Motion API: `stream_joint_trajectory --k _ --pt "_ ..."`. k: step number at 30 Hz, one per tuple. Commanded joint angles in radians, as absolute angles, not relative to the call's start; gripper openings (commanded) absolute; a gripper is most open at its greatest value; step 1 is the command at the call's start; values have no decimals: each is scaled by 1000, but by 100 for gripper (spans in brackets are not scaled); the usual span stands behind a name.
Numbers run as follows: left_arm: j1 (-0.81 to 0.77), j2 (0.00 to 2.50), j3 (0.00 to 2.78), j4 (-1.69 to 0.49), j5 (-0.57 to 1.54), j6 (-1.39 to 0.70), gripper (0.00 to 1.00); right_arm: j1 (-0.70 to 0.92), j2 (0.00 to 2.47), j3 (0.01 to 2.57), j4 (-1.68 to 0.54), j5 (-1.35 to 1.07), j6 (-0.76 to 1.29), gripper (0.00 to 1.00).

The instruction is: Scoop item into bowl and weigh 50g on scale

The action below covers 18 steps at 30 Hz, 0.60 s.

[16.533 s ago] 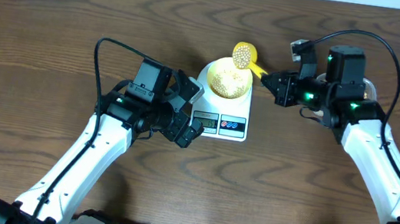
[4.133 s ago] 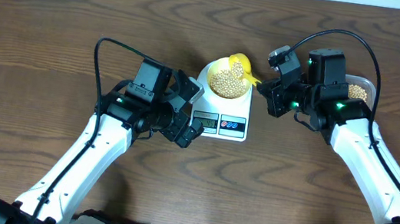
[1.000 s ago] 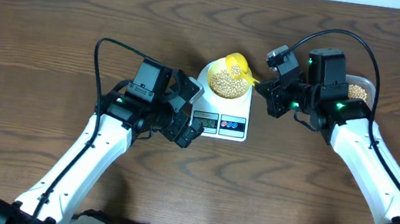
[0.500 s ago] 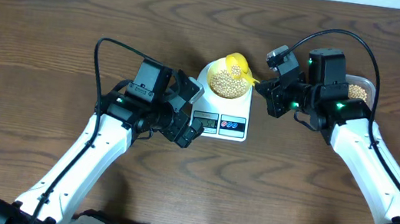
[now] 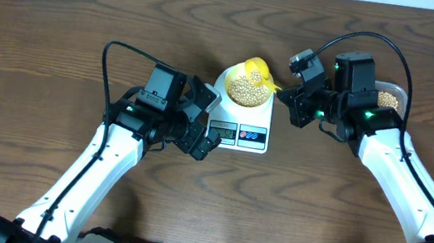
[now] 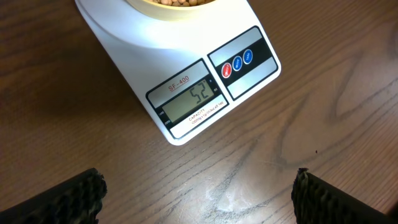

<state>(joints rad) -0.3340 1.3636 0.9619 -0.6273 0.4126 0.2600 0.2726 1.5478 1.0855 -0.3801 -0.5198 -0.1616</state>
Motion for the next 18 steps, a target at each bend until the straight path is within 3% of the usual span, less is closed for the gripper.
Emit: stream_joint_trajectory --k 1,18 --pt "-331 1372 963 -628 403 269 98 277 1556 1098 -378 -527 -149 1" --pt "-331 1372 963 -628 404 269 98 276 1556 1098 -378 -527 -128 1"
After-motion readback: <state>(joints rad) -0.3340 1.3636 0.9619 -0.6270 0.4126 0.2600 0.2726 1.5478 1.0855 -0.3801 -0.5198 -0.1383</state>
